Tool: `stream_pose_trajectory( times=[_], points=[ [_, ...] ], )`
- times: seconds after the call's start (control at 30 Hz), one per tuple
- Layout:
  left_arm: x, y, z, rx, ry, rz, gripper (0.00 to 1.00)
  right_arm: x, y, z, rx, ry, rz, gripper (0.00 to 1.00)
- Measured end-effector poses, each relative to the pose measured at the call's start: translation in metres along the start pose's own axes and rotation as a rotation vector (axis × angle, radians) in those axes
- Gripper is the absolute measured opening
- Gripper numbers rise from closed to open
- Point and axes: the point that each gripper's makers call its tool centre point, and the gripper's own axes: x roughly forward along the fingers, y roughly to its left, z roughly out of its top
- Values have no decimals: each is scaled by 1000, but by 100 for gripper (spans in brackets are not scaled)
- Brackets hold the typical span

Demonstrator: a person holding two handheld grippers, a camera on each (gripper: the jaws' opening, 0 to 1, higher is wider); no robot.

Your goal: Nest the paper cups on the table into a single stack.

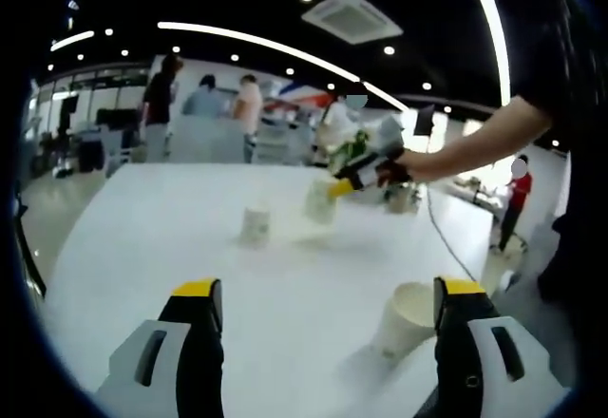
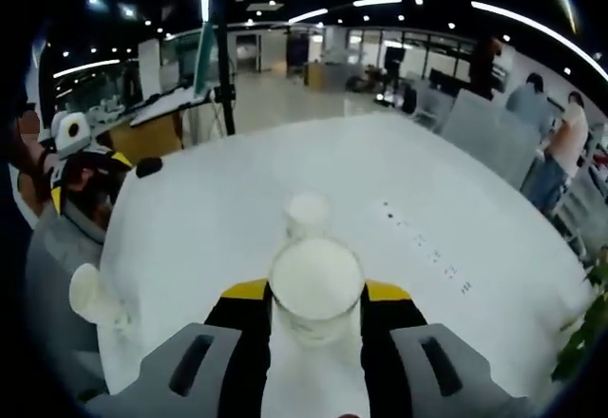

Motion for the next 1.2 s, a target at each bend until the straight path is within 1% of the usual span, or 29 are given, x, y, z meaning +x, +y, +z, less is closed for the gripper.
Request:
stream_pose_trajectory(
  times=[0.2,0.3,0.37,0.47,0.63,0.9,1.1,1.2],
  points=[
    [0,-8,9,16,-7,-20,91,-18,17,10,-31,-29,9,33],
    [2,-10,12,19,-9,-28,91,-28,26,13,-37,-39,13,33],
    [4,-14,18,15,-24,-40,91,-36,31,16,-37,-52,12,33],
    [8,-19,23,27,-26,-56,91,-46,39,18,-36,-64,12,33],
    [13,-23,23,38,-21,-78,91,-65,54,17,-28,-86,8,33],
    [19,-29,22,47,-10,-111,91,-84,77,14,-4,-103,14,33],
    [24,-33,24,50,-14,-128,91,-94,97,23,5,-134,28,33],
    [25,-35,25,52,-16,-134,91,-97,111,32,-7,-147,42,33]
  ],
)
